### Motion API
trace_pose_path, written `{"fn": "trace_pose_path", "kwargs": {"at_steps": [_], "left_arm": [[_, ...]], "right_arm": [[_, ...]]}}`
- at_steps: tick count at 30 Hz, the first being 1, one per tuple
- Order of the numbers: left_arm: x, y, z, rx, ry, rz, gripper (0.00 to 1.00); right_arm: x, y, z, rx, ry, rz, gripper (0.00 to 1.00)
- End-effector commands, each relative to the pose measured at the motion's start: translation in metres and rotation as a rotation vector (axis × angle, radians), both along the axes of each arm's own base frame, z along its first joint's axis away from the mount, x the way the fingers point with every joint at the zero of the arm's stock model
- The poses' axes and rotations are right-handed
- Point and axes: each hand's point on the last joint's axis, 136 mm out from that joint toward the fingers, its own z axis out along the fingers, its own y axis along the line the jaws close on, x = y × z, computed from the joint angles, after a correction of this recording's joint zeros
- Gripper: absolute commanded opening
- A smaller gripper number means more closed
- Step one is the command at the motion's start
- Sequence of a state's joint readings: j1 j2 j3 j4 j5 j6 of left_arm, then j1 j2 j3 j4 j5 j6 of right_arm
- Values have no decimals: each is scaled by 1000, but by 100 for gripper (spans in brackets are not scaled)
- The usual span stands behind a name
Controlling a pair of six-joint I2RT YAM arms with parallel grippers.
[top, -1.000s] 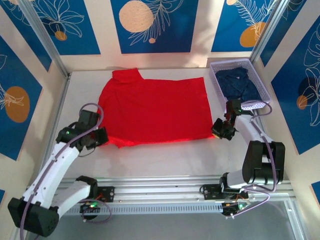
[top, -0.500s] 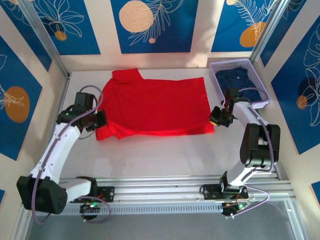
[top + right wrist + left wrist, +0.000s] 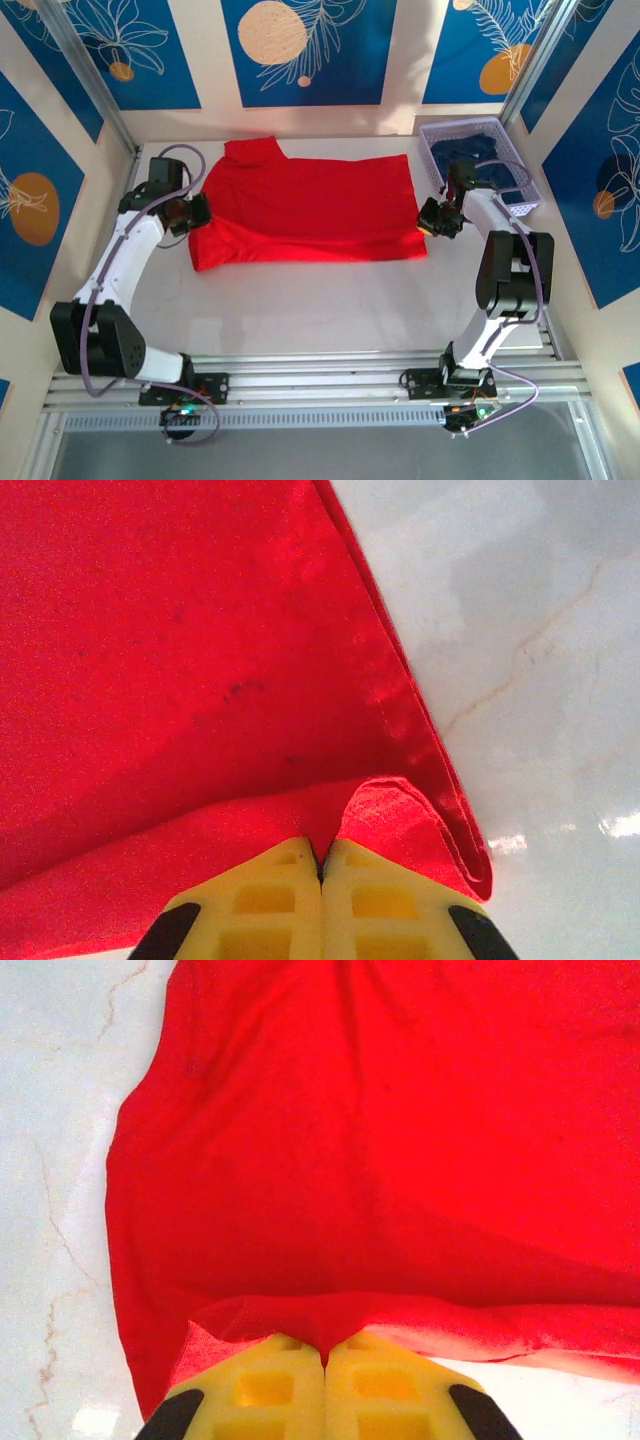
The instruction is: Fold the inside-out t-shirt
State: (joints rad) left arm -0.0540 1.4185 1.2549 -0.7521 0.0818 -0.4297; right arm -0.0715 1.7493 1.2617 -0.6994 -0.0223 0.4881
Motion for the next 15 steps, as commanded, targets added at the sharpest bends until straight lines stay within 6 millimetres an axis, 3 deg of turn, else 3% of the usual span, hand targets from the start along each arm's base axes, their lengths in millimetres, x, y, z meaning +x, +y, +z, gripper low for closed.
{"fn": "trace_pose_path", "kwargs": {"at_steps": [1, 15], "left_arm": [[16, 6, 10, 3, -40, -16, 0], [48, 9, -9, -26, -7, -8, 0]], "right_arm": [[8, 0, 1, -14, 5, 20, 5], [28, 5, -7, -28, 16, 36, 5]]}}
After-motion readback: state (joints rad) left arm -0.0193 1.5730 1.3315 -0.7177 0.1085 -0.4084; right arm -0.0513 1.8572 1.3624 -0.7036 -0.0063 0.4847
